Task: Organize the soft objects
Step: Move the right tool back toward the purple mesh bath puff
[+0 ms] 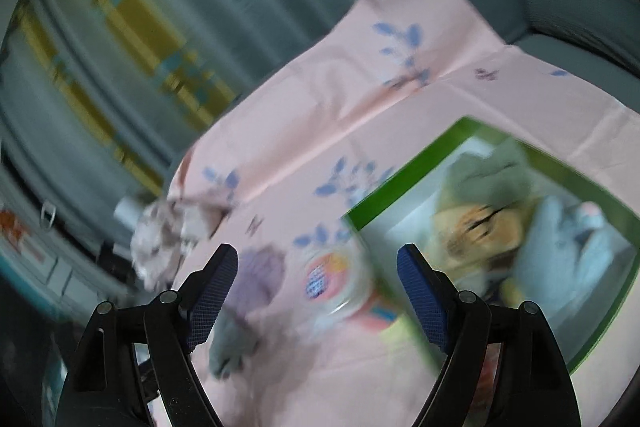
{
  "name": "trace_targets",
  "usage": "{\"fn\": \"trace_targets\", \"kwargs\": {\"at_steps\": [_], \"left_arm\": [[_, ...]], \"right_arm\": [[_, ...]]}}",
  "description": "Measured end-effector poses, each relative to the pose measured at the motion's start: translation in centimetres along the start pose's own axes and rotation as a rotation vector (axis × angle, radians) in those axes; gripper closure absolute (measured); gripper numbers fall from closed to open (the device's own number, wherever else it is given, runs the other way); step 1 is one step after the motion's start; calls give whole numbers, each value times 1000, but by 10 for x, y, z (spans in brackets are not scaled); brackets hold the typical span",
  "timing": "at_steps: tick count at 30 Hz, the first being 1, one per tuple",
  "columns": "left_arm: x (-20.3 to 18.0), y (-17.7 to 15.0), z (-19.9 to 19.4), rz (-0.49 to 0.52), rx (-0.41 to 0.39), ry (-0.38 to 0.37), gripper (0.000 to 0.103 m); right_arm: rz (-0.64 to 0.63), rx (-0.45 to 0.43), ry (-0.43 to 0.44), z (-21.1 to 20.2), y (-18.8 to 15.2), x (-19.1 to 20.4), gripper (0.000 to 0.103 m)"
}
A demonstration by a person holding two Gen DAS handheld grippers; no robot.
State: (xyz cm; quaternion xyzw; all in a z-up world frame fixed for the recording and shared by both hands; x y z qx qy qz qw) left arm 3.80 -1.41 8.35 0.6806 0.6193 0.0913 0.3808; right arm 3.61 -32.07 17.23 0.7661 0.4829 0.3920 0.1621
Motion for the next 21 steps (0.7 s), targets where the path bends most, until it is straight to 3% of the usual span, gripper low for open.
{"fn": "trace_targets", "kwargs": {"at_steps": [5, 13, 21], "left_arm": [[45, -31, -9, -125, 24, 19, 20], [73, -54, -15, -187, 37, 64, 20], [82, -64, -15, -188, 58, 35, 20]], "right_arm": [[-136, 61, 28, 6, -30, 62, 19], [-260, 233, -1, 92, -72, 144, 19], [-338, 377, -187, 206, -103, 174, 19]]}}
Point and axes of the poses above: each gripper's, at about its wrist camera, not at the fingertips, and z roughly the way its jaws point, x to its left, y to its top, the point moved 4 cm from there along z, roughly the way its jaws point, and after that the axes turned 9 degrees about -y, right-handed, at the moved point
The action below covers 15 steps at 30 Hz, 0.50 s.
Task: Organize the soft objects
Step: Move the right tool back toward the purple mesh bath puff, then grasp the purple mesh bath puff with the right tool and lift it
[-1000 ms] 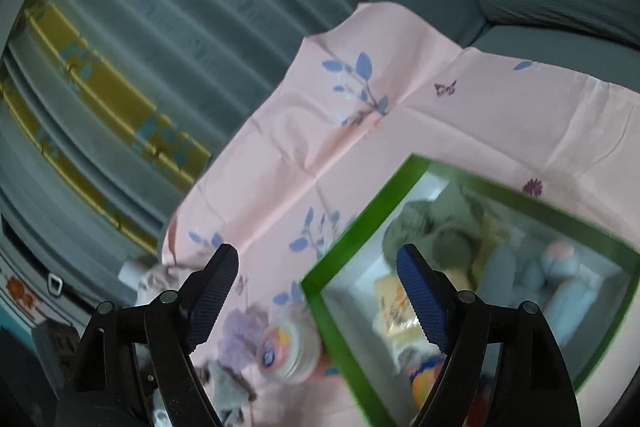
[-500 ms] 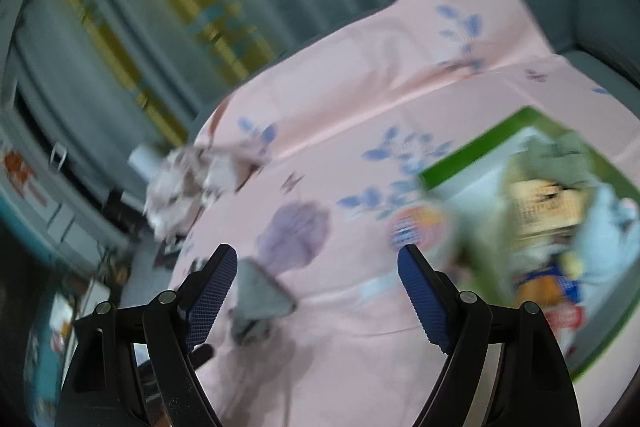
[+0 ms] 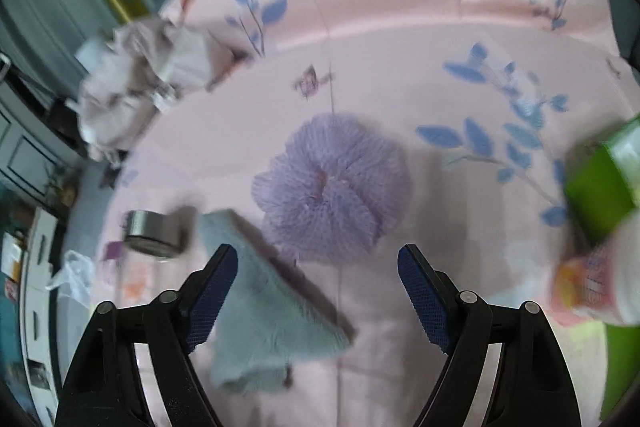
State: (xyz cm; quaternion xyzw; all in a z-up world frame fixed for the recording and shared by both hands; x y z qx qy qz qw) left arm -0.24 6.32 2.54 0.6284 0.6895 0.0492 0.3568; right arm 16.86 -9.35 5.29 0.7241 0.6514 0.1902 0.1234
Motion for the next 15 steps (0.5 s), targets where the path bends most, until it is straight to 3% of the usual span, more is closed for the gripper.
{"fn": "trace_targets", "kwargs": {"at_steps": [3, 6, 8, 10, 15], "left_arm": [[0, -1, 1, 4, 8, -8, 20], [-1, -3, 3, 8, 18, -17, 20], [-1, -4, 4, 11, 20, -20, 20], [-2, -5, 4, 11, 21, -20, 20], [-2, -5, 2, 2, 15, -26, 20]], "right_arm": [[1, 33, -18, 27, 4, 7, 24], [-21, 22, -65, 41, 5, 7, 40], [-20, 26, -69, 45, 3, 5, 77], [-16, 15, -79, 44, 2, 0, 89], [-13, -40, 3, 1, -3, -10, 92]]}}
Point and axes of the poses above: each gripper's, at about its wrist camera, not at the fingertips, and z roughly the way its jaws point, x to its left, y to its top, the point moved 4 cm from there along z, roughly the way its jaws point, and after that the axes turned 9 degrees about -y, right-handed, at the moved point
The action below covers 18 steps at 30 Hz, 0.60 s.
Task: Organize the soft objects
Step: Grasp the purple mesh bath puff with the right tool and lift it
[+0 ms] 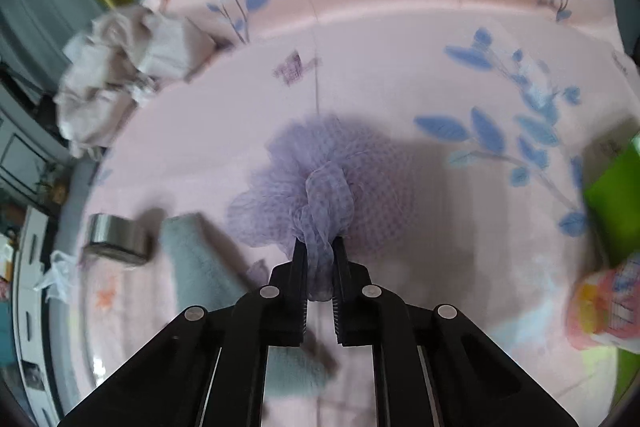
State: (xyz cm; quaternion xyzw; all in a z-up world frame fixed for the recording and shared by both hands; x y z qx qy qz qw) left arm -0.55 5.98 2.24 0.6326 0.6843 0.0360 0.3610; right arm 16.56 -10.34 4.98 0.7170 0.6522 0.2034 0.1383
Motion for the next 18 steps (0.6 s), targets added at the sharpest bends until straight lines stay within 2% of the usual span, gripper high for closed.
{"fn": "trace_targets", "kwargs": {"at_steps": [3, 6, 9, 15, 16, 18], "left_arm": [[-2, -1, -2, -1, -3, -4, 20], [-3, -2, -3, -4, -2, -7, 20], [-5, -3, -4, -9, -3, -16, 20], [-10, -10, -4, -7, 5, -21, 21], [-11, -12, -4, -6, 9, -23, 22], [-15, -14, -2, 2, 19, -30, 24]], "right_arm": [[-46, -49, 34, -45, -16, -6, 92], [-91, -63, 63, -83, -47, -14, 92], [-140, -25, 64, -99, -82, -21, 92], [-114, 150, 110, -96, -146, -37, 92], [-115, 168, 96, -94, -153, -39, 89], [-109, 193, 81, -90, -159, -43, 75]]}}
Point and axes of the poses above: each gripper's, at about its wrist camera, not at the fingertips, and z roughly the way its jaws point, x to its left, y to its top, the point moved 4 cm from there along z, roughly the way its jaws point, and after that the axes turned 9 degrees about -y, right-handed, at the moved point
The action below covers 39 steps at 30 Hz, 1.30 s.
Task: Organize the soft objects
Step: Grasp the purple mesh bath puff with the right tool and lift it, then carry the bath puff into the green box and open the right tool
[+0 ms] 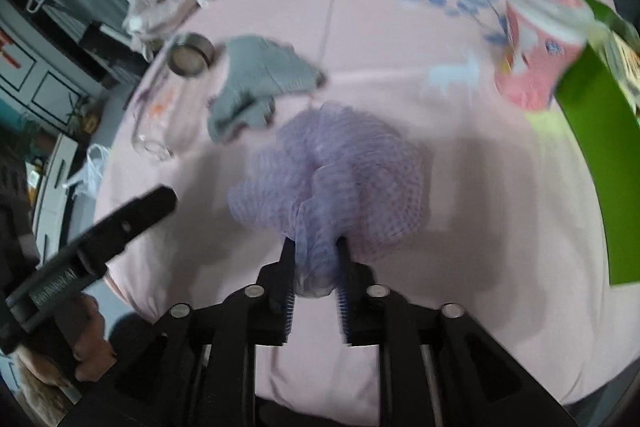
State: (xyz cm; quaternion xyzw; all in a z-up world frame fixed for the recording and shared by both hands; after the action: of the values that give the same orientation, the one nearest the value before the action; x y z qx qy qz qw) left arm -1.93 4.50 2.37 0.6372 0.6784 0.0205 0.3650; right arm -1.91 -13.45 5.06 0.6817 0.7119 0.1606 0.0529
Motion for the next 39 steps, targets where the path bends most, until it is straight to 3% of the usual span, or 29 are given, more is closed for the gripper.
{"fn": "trace_targets", "kwargs": {"at_steps": [2, 4, 7, 12, 14, 21, 24, 26, 28, 31, 39], "left_arm": [[-6, -3, 3, 12, 15, -10, 26], [-12, -6, 6, 21, 31, -36, 30], [-21, -7, 14, 31, 48, -69, 39], [-39, -13, 35, 33, 99, -147, 52], [-46, -15, 44, 51, 120, -143, 52], [-53, -20, 76, 57, 183, -152, 71], [-57, -19, 81, 79, 175, -154, 76], [-59, -19, 83, 80, 174, -160, 80], [-61, -20, 82, 107, 166, -146, 81], [-65, -21, 79, 117, 162, -172, 91], [-112, -10, 55, 238, 92, -244, 92]], "right_arm": [[38, 0, -5, -3, -3, -5, 44], [63, -39, 9, -15, -3, -11, 33], [104, -103, 29, -30, 5, -23, 32], [189, -132, 84, -23, 24, -39, 32], [199, -116, 108, -10, 31, -39, 32], [193, -14, 140, 39, 33, -28, 32], [175, -28, 136, 42, 30, -23, 46], [160, -4, 175, 44, 28, -17, 66], [172, 12, 209, 49, 25, -16, 71], [187, -5, 254, 45, 22, -18, 74], [219, -141, 259, -5, 19, -31, 74]]}}
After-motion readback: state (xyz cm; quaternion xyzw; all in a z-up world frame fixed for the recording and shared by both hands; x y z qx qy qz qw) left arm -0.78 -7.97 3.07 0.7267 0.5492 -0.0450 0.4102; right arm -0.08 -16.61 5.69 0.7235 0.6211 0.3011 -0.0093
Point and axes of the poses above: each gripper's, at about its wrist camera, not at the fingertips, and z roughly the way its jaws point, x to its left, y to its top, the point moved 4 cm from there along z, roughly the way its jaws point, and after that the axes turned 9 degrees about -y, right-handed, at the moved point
